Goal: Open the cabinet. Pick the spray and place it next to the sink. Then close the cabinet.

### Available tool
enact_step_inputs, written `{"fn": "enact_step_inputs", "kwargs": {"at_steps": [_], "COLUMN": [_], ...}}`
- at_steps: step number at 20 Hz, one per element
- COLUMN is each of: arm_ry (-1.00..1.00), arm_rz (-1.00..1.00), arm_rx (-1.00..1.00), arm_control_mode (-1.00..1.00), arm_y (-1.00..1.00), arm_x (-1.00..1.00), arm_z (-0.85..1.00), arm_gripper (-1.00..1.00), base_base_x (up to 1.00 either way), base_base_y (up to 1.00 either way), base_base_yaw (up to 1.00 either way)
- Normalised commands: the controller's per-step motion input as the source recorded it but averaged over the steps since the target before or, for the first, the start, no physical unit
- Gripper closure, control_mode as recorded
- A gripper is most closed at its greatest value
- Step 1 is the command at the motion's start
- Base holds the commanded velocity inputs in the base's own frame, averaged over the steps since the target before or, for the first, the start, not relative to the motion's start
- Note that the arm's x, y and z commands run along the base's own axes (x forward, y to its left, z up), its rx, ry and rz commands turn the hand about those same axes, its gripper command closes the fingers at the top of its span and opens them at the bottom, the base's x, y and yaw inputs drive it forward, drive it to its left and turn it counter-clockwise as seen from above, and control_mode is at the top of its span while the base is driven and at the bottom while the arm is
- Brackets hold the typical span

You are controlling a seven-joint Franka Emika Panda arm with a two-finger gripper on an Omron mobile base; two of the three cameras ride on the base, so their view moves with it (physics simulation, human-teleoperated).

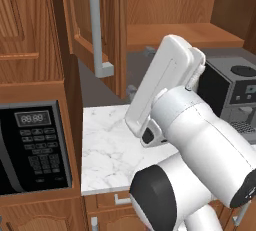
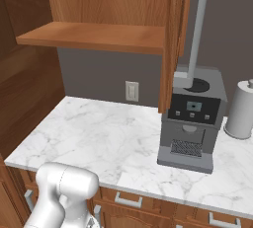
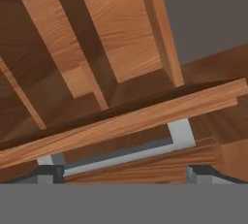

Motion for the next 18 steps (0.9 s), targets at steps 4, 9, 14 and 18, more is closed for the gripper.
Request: {"fn": "enact_step_inputs", "kwargs": {"at_steps": [4,9,14,18], "arm_ry": [0.0,-0.01,-0.07,0.0], "arm_rz": [0.0,0.0,0.0,0.0], "arm_rx": [0.08,0.04,0.0,0.0], "arm_control_mode": [-1.0,-1.0,-1.0,-1.0], "arm_y": [-0.09,0.13,0.31,0.34], "arm_x": [0.06,-0.12,-0.29,-0.05], "arm_z": [0.0,0.0,0.01,0.0], "arm_gripper": [-1.0,-1.0,-1.0,-1.0], "base_base_x": [0.0,0.0,0.0,0.0], "base_base_y": [0.0,0.0,0.0,0.0], "base_base_yaw": [0.0,0.0,0.0,0.0]}}
